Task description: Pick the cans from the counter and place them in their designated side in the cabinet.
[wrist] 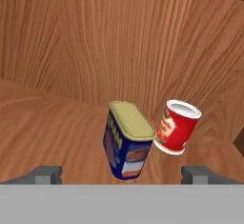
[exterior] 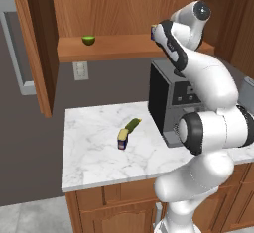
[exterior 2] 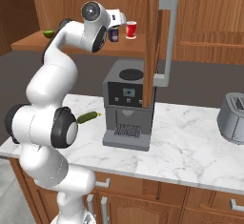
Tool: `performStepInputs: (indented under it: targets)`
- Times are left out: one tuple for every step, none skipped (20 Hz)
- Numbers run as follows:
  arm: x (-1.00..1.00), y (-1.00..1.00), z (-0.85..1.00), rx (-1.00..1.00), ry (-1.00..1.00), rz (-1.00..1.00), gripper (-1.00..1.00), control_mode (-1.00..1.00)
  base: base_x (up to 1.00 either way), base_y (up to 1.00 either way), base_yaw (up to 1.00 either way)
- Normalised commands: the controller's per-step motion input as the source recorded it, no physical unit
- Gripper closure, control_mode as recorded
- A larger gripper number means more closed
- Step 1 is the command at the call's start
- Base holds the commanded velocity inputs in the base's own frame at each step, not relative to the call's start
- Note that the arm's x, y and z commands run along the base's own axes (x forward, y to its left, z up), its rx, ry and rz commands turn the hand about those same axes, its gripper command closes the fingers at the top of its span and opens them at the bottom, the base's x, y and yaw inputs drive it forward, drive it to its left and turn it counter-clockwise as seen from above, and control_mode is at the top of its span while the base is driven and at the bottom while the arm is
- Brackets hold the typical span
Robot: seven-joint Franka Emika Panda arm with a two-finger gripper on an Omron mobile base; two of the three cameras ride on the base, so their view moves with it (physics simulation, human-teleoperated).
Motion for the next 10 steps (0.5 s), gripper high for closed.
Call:
performStepInputs:
  targets:
    - [-0.49,0.14,0.13,0.00,0.04,0.00,-1.00,-1.00,0.00,0.00,0.00]
    - [-0.50,0.15,0.11,0.00,0.03,0.00,-1.00,-1.00,0.00,0.00,0.00]
    - [-0.55,0.16,0.05,0.00,0.01,0.01,-1.00,-1.00,0.00,0.00,0.00]
    - [-0.59,0.12,0.00,0.00,0.00,0.01,-1.00,-1.00,0.00,0.00,0.00]
    - [-0.63,0.10,0.00,0.00,-0.03,0.01,-1.00,-1.00,0.00,0.00,0.00]
    - [-0.66,0.06,0.00,0.00,-0.07,0.01,-1.00,-1.00,0.00,0.00,0.00]
    - [-0.67,0.05,0.00,0.00,-0.10,0.01,-1.00,-1.00,0.00,0.00,0.00]
    - [-0.70,0.05,0.00,0.00,-0.12,0.01,-1.00,-1.00,0.00,0.00,0.00]
    - [-0.70,0.06,0.00,0.00,-0.11,0.01,-1.00,-1.00,0.00,0.00,0.00]
    - [-0.70,0.06,0.00,0.00,-0.11,0.01,-1.00,-1.00,0.00,0.00,0.00]
